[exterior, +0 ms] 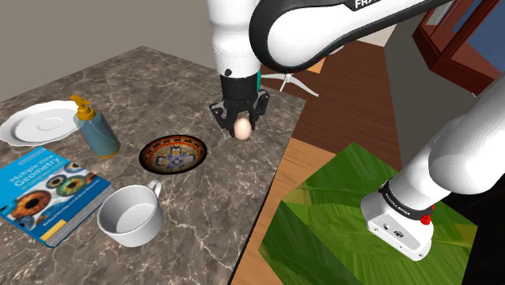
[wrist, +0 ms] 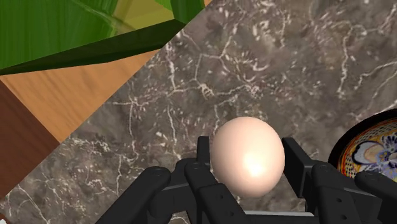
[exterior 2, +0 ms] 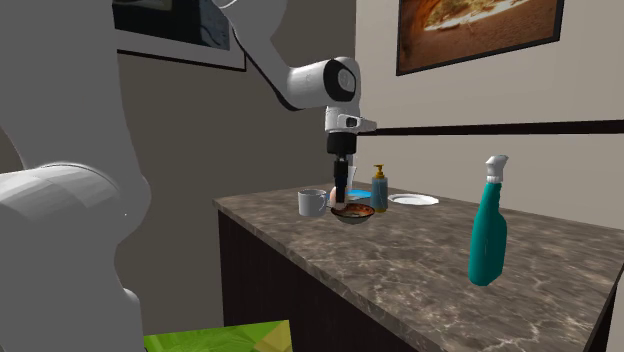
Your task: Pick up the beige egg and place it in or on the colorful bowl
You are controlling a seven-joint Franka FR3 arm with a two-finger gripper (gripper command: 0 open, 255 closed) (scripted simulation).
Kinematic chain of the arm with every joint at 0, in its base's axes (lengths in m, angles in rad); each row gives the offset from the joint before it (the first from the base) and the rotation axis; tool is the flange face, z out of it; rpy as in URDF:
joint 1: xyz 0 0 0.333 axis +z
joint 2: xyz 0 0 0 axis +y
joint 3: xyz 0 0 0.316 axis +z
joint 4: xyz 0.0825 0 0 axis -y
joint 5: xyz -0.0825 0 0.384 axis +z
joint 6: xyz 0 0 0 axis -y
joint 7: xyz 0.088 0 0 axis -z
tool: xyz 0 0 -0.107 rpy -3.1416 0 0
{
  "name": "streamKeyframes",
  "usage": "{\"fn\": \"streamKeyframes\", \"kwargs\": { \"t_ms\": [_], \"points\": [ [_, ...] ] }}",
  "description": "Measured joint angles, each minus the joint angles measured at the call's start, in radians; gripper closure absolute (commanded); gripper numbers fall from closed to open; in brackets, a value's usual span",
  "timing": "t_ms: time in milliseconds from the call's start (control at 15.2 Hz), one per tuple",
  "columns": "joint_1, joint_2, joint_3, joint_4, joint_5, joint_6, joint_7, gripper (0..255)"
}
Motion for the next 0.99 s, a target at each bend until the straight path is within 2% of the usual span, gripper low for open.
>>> {"fn": "streamKeyframes", "kwargs": {
  "t_ms": [330, 462, 660, 990],
  "points": [
    [-0.002, -0.026, -0.002, 0.039, 0.017, -0.059, -0.014, 255],
    [0.008, 0.024, 0.008, 0.094, -0.012, -0.076, 0.015, 255],
    [0.047, 0.158, 0.023, 0.243, -0.091, -0.127, 0.087, 255],
    [0.170, 0.402, 0.011, 0.536, -0.224, -0.230, 0.185, 255]
  ]
}}
